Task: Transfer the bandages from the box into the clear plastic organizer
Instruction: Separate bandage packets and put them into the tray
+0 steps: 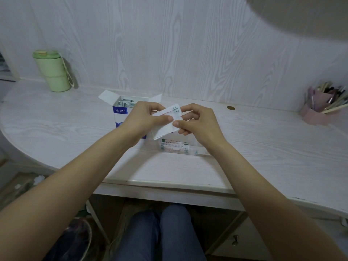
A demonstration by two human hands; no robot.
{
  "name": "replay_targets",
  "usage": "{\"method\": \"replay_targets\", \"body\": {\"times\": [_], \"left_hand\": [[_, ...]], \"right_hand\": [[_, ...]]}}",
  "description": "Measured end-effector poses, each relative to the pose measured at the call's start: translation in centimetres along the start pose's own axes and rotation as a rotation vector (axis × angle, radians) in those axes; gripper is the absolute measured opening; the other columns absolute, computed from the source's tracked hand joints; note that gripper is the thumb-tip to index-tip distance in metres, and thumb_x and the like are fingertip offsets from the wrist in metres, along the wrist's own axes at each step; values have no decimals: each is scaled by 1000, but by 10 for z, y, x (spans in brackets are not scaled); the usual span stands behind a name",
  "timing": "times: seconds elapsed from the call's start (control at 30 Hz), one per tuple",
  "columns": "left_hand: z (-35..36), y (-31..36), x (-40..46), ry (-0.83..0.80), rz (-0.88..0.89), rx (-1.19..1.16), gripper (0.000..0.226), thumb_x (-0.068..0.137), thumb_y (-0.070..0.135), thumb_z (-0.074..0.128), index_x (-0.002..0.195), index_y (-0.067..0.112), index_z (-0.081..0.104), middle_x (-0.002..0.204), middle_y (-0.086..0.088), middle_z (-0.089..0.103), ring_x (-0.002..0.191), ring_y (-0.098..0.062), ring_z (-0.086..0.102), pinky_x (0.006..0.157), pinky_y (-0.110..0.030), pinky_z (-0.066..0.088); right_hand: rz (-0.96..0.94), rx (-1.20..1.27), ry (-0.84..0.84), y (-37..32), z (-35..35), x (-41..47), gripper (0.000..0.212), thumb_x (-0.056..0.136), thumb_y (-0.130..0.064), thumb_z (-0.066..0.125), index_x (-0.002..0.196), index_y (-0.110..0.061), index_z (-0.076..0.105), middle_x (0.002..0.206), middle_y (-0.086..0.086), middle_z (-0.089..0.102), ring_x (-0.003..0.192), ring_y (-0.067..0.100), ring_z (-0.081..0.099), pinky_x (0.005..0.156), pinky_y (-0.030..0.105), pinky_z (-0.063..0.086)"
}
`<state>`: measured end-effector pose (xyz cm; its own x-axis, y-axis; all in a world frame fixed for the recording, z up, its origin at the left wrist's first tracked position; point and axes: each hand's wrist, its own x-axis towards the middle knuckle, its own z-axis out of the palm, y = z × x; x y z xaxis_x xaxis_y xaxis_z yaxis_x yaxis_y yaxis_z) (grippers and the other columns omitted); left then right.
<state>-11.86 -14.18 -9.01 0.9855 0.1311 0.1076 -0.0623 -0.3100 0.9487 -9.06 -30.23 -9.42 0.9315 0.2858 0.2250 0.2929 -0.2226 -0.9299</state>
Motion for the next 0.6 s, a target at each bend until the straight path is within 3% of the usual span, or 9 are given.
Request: {"method": "replay_targets", "body": {"times": [0.27,0.37,0.6], "left_hand": [[2,0,0,14,-51,-171,11,91,20,60,86,14,68,86,-6,67,76,-18,62,69,-30,52],[0,0,-1,30,-66,-176,13,93,19,58,84,15,67,85,-4,66,72,-16,64,55,-25,56],[-4,-5,-4,44,-203,-203,12,96,17,54,92,7,61,100,-17,65,56,-26,70,49,-32,58]], "right_hand": [[90,83,60,4,-5,0,14,80,-7,73,93,-8,69,68,1,64,49,5,58,52,19,51],[124,166,29,5,-6,-3,3,84,-7,69,86,-8,69,75,6,61,49,8,59,50,21,51],[111,454,35,12,-5,-1,6,86,3,62,82,2,66,78,13,64,68,14,69,69,17,55]]}}
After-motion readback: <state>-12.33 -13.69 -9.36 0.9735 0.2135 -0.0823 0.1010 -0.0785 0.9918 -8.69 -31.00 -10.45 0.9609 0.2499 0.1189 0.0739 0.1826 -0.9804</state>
